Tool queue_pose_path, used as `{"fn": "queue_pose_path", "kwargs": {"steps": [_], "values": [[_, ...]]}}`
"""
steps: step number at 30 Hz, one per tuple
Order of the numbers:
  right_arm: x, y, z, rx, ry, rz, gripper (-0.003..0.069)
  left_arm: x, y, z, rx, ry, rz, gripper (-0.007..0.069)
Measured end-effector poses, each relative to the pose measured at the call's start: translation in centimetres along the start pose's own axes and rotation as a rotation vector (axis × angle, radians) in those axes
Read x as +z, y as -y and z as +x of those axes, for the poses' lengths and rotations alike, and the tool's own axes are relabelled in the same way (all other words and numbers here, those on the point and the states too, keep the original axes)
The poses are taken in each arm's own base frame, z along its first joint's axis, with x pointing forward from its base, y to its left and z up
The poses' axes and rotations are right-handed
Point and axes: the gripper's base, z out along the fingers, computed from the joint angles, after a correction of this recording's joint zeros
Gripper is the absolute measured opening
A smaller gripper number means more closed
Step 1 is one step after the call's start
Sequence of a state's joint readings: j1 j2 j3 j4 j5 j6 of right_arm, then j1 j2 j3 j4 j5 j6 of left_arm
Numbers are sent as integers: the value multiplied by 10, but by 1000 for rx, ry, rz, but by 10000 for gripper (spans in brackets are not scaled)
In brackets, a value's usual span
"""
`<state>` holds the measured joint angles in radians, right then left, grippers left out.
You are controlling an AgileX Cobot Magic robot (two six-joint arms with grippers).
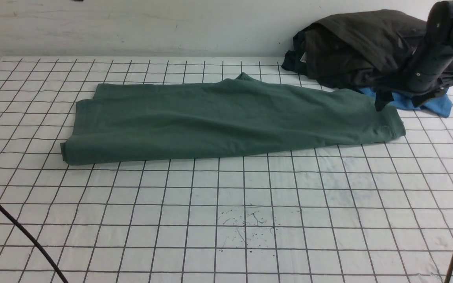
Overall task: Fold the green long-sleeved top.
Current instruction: Use the right arm to clamp the right edge of the fabric, then use the right arm to drag the right edge of the fabric to the left and folds it over the left edge
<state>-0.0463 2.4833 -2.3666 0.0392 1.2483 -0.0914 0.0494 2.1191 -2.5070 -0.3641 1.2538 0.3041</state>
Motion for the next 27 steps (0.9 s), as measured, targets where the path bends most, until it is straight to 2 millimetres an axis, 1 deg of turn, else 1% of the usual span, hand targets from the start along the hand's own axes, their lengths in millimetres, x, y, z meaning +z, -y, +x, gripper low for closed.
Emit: {"fn": "queue_pose_path", "kwargs": {"steps": [2, 3, 4, 5, 6, 7, 8, 9, 10, 11, 12, 14, 15, 16, 17, 18, 19, 20, 21, 22, 23, 24, 25, 26, 27], "values": [[12, 10, 6, 54, -21, -47, 659, -20, 20, 1, 30, -10, 11, -8], [18, 13, 9, 72, -37, -69, 648, -26, 29, 3, 47, -21, 15, -8], [21, 14, 11, 78, -45, -72, 646, -30, 33, 4, 54, -26, 17, -8], [33, 15, 17, 90, -79, -88, 625, -40, 45, 9, 83, -45, 25, -8], [38, 17, 19, 90, -85, -87, 602, -48, 56, 18, 102, -76, 34, -8], [38, 17, 19, 89, -83, -89, 598, -54, 61, 18, 112, -69, 36, -8], [39, 16, 19, 86, -82, -90, 550, -66, 72, 30, 123, -101, 49, -8], [39, 16, 19, 85, -82, -90, 550, -73, 75, 31, 127, -94, 50, -8], [39, 16, 19, 86, -78, -98, 520, -82, 80, 39, 127, -105, 55, -8], [39, 15, 19, 84, -76, -110, 484, -91, 83, 47, 126, -117, 56, -8], [39, 13, 18, 80, -70, -131, 425, -100, 86, 57, 123, -132, 56, -7], [40, 11, 17, 65, -61, -163, 342, -112, 90, 75, 119, -159, 51, -7], [39, 9, 16, 58, -55, -184, 284, -119, 92, 87, 118, -179, 43, -7], [39, 6, 15, 60, -49, -220, 199, -124, 93, 97, 119, -196, 31, -7], [39, 6, 15, 57, -47, -224, 186, -126, 93, 102, 119, -202, 30, -7], [38, 3, 15, 51, -42, -251, 93, -134, 95, 119, 109, -225, 16, -7], [36, 3, 14, 50, -38, -254, 74, -134, 95, 119, 110, -226, 14, -7], [28, 2, 14, 36, -30, -261, 37, -142, 98, 139, 96, -249, -3, -7], [27, 2, 13, 36, -28, -262, 36, -143, 98, 142, 95, -252, -7, -7], [8, 2, 11, 20, -8, -253, 34, -151, 100, 163, 77, -273, -20, -7], [-5, 2, 10, 6, 2, -237, 34, -153, 102, 173, 67, -284, -22, -7], [-12, 2, 11, -1, 3, -224, 34, -153, 103, 185, 56, -307, -21, -7], [-28, 3, 12, -17, 14, -199, 34, -157, 105, 195, 48, -313, -22, -7], [-43, 5, 14, -33, 20, -169, 34, -156, 106, 211, 39, -346, -19, -7], [-65, 8, 17, -57, 29, -113, 34, -158, 107, 224, 38, -364, -22, -7]]}}
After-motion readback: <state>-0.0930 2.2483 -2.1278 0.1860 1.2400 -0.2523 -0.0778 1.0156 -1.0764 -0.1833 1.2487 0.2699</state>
